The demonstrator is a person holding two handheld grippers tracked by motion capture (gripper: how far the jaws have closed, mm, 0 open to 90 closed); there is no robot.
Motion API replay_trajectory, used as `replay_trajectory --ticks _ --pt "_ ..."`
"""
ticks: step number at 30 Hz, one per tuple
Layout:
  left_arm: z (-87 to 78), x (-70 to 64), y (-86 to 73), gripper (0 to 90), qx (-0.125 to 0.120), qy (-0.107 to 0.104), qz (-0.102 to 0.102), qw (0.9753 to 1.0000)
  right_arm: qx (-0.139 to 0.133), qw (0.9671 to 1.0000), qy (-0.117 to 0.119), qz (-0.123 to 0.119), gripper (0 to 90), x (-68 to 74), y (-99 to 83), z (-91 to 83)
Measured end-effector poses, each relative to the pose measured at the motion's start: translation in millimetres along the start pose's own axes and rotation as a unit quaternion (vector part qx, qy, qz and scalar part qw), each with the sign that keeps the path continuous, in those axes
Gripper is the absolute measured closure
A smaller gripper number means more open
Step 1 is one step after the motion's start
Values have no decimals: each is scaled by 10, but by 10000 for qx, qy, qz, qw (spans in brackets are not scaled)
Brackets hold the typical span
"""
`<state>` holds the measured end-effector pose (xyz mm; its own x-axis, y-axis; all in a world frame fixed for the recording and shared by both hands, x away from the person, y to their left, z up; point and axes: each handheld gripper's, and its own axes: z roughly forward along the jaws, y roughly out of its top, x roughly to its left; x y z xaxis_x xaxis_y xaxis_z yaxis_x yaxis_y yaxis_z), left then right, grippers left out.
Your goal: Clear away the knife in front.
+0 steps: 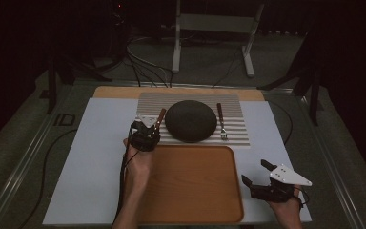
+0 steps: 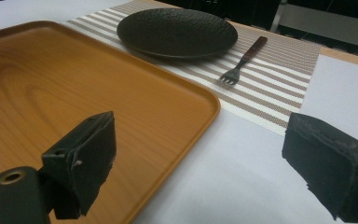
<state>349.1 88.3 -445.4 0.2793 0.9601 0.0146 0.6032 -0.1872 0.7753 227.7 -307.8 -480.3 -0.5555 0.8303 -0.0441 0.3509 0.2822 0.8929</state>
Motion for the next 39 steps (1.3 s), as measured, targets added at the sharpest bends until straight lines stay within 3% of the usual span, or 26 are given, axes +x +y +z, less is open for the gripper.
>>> replay_trajectory --ticks 39 --pt "-263 20 -499 782 -61 56 -219 9997 72 10000 34 -52 97 15 -3 23"
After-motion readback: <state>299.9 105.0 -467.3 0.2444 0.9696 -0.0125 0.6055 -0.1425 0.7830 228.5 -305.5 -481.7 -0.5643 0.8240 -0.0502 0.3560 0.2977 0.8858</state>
